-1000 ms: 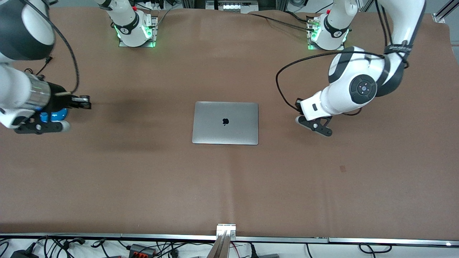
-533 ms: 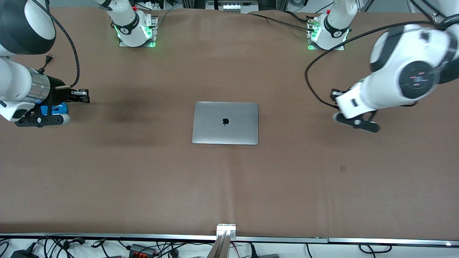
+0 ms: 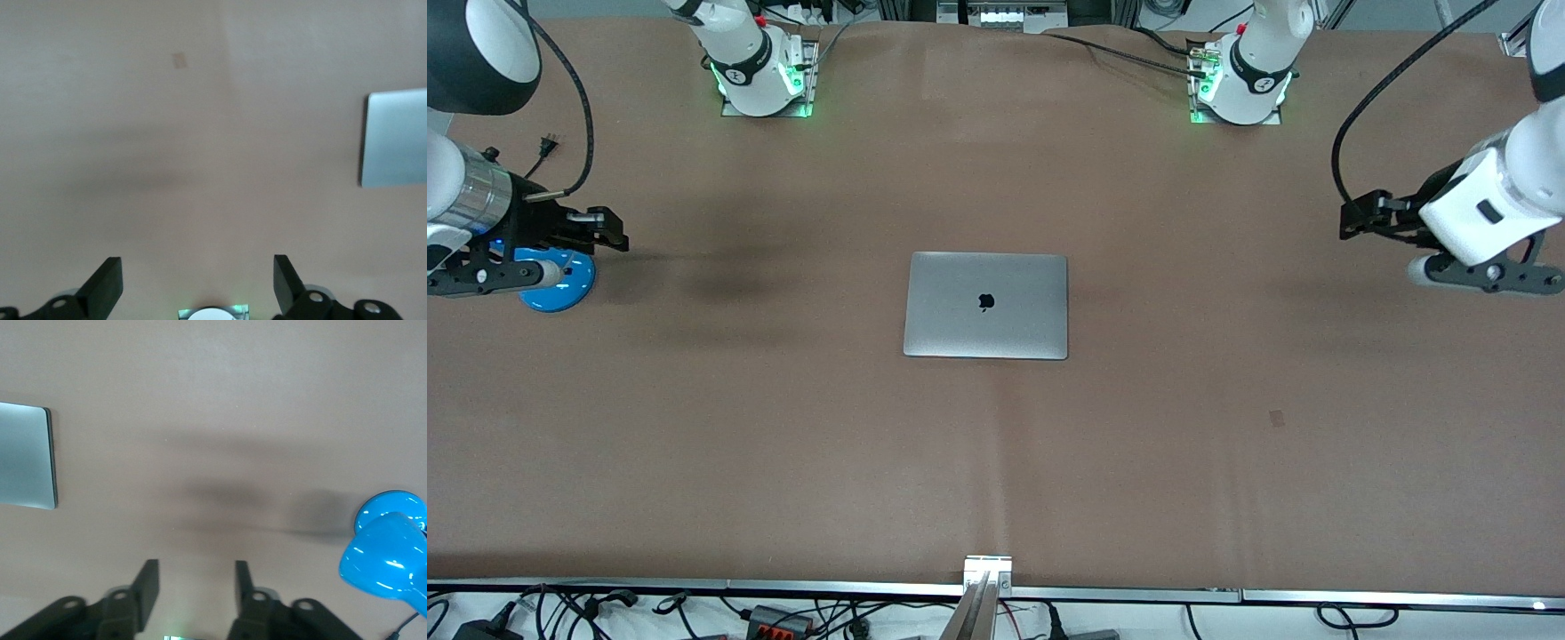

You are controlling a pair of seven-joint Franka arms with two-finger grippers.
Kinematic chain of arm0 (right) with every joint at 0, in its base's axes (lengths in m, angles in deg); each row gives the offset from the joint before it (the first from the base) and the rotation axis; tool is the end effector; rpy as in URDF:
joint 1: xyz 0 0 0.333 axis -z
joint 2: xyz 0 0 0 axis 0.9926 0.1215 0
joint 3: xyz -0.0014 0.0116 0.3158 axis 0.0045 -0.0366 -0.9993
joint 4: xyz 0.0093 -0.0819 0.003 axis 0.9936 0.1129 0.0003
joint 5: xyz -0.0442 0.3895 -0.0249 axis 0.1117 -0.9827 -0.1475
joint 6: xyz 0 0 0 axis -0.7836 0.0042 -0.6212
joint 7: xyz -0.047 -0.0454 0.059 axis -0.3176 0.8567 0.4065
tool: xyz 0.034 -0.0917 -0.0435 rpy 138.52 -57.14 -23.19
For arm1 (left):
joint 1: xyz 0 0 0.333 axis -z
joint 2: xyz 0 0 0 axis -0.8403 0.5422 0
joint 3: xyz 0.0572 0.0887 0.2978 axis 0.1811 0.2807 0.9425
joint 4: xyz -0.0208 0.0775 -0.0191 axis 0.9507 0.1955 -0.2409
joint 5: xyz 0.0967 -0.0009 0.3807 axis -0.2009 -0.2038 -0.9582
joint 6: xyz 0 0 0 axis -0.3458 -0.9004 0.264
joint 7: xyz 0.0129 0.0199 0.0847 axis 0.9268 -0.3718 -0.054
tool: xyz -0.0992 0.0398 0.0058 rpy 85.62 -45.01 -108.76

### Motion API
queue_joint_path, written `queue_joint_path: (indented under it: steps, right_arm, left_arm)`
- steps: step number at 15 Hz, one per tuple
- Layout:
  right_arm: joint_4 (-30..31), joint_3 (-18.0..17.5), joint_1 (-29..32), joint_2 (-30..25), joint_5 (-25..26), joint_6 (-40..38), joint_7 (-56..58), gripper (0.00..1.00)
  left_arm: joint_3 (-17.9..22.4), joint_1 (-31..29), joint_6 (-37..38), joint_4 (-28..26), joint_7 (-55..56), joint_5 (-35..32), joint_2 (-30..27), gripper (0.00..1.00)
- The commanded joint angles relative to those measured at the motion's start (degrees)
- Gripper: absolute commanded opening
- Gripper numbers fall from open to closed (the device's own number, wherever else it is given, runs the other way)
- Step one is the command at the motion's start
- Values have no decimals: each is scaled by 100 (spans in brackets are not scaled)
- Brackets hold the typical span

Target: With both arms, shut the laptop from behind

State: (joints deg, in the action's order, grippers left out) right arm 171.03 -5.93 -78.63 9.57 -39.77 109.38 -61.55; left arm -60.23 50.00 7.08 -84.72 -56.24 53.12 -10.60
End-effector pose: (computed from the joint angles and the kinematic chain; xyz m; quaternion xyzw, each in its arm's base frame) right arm 0.5827 0.0094 0.5360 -0.9949 -0.0474 0.0872 0.0164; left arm 0.5787 -0.0535 0.6039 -0.9965 0.0235 0.0796 0.0081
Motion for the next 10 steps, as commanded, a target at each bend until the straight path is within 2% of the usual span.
queue_joint_path:
  steps: [1, 3, 6, 10]
  right_arm:
    - [75, -46, 360, 0, -43, 57, 117, 100]
    - [-144, -55, 361, 141, -17, 84, 109, 100]
    - [-628, -72, 335, 431, 123, 40, 109, 100]
    - [-558, -90, 405, 344, 194, 111, 82, 100]
  left_arm:
    - [966, 662, -805, -1228, 181, 5, -995, 100]
    - [1232, 874, -1149, -1484, 111, 5, -1181, 100]
    - [1145, 796, -1098, -1502, 15, 23, -1199, 100]
    - [1101, 760, -949, -1415, -364, 23, -1156, 100]
